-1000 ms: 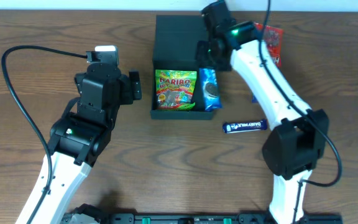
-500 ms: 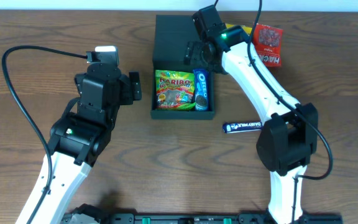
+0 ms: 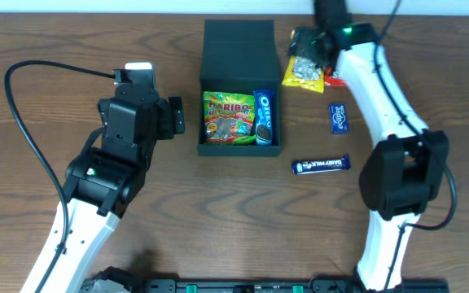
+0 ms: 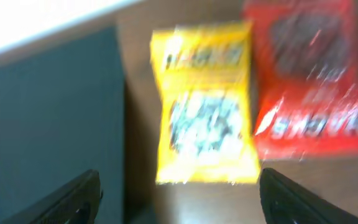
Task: Pack container
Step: 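Place the Oreo pack upright in the box beside the Haribo, then grasp the yellow sunflower-seed bag with the right gripper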
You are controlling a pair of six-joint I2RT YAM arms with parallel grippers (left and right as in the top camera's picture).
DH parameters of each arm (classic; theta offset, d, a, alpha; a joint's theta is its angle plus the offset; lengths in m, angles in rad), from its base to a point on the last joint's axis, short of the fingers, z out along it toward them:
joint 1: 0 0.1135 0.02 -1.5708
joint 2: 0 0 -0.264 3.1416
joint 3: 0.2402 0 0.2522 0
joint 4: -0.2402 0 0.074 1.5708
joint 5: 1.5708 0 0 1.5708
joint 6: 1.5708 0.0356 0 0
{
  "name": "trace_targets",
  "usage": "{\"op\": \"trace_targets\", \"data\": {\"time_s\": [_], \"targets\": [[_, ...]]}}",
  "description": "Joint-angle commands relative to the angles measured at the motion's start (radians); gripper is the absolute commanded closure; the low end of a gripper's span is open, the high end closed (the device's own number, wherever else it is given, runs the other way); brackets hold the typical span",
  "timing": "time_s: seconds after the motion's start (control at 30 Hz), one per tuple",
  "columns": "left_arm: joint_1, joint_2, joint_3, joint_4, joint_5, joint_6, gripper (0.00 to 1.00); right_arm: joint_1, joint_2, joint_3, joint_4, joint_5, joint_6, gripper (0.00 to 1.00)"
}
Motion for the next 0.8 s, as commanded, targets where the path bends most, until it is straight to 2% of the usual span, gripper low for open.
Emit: {"op": "trace_targets", "data": {"time_s": [0.0, 0.3, 0.4, 0.43, 0.57, 0.63, 0.67, 0.73, 0.77], "targets": [[0.004, 0.003, 0.017, -0.002, -0.003, 0.003, 0.05, -0.009, 0.070, 0.016, 0.063, 0.015, -0.064, 0.20], [0.004, 0.003, 0.017, -0.006, -0.003, 0.006, 0.05, -0.001, 0.265, 0.016, 0.276, 0.016, -0.083, 0.20], [0.004, 0.003, 0.017, -0.018, -0.003, 0.006, 0.05, -0.001, 0.320, 0.016, 0.278, 0.016, -0.082, 0.25], [0.004, 0.003, 0.017, -0.019, -0.003, 0.006, 0.05, -0.001, 0.333, 0.016, 0.277, 0.016, -0.082, 0.28], [0.004, 0.003, 0.017, -0.019, -0.004, 0.007, 0.05, -0.001, 0.349, 0.016, 0.258, 0.016, -0.082, 0.64], [0.004, 0.003, 0.017, -0.019, -0.004, 0.006, 0.05, -0.001, 0.348, 0.019, 0.256, 0.015, -0.082, 0.76], [0.004, 0.003, 0.017, -0.019, -0.004, 0.007, 0.05, -0.001, 0.340, 0.025, 0.240, 0.015, -0.082, 0.86], [0.004, 0.003, 0.017, -0.019, -0.004, 0.007, 0.05, -0.001, 0.321, 0.035, 0.216, 0.015, -0.082, 0.97], [0.004, 0.003, 0.017, -0.019, -0.004, 0.007, 0.05, -0.001, 0.305, 0.043, 0.196, 0.016, -0.083, 0.99]]}}
